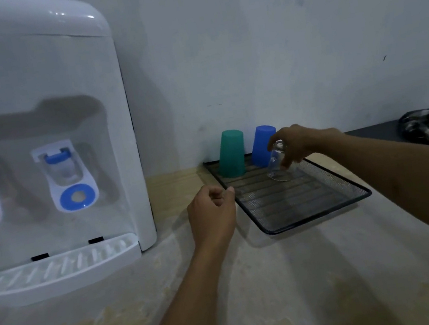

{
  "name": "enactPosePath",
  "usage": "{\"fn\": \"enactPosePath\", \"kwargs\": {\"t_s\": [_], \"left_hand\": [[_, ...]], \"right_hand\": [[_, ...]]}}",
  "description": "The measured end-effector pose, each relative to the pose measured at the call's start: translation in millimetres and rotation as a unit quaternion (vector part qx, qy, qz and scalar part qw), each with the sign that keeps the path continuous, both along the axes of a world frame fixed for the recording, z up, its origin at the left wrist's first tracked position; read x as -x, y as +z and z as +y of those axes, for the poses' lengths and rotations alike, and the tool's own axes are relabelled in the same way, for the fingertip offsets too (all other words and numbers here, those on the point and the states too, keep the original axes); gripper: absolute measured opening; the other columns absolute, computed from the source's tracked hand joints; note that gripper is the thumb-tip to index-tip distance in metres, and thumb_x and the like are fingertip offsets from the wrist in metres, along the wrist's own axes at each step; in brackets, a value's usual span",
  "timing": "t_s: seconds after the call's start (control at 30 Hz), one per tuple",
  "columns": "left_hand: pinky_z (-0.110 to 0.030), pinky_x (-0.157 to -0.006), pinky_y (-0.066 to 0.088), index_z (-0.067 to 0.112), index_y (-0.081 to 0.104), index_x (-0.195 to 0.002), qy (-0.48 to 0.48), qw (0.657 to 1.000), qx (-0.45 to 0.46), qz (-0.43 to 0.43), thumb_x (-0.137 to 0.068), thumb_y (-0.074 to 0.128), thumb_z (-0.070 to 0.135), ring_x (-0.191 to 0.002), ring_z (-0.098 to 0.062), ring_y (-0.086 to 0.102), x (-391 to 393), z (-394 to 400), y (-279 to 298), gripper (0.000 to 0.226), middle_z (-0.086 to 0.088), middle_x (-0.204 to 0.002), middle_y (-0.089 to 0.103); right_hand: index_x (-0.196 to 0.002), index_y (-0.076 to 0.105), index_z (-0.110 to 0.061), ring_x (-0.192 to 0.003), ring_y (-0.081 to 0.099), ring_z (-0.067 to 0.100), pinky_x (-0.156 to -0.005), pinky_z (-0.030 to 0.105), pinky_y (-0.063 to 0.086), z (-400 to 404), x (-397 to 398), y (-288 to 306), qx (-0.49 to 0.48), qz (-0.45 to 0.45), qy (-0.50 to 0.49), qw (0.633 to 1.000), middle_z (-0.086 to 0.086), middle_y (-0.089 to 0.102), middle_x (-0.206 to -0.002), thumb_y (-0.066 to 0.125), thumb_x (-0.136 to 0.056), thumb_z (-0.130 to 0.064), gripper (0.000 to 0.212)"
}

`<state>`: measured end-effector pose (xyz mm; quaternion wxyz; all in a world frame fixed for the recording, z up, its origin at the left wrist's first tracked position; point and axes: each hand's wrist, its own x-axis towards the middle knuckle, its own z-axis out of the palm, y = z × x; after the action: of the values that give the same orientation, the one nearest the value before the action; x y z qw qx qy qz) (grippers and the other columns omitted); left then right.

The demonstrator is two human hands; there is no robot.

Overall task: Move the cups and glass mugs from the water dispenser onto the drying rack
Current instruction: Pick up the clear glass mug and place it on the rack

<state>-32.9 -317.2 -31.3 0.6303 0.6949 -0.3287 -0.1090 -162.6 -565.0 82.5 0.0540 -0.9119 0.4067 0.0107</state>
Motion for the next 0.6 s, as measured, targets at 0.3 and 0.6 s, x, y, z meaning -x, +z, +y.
{"fn": "enactPosePath", "kwargs": {"t_s": [0.3,0.6], "left_hand": [[-0.017,-0.068,0.050,0.019,0.070,-0.094,0.004,1.000,0.005,0.011,-0.096,0.069,0.036,-0.085,-0.004,0.066,0.0,-1.6,0.1,0.017,0.007,-0.089,0.072],[-0.020,-0.072,0.053,0.020,0.071,-0.093,0.006,1.000,0.005,0.003,-0.095,0.070,0.036,-0.084,-0.003,0.066,-1.0,-2.9,-0.5,0.017,0.008,-0.087,0.072]], "right_hand": [[-0.138,0.058,-0.020,-0.105,0.069,0.030,-0.090,0.048,0.061,4.9,-8.2,-11.4,0.072,-0.006,-0.034,0.997,0.010,0.065,-0.133,0.090,-0.070,-0.050,0.081],[-0.129,0.058,-0.011,-0.100,0.064,0.026,-0.089,0.041,0.057,13.6,-4.2,-25.7,0.105,-0.041,-0.060,0.992,0.010,0.071,-0.120,0.074,-0.076,-0.074,0.084]]}}
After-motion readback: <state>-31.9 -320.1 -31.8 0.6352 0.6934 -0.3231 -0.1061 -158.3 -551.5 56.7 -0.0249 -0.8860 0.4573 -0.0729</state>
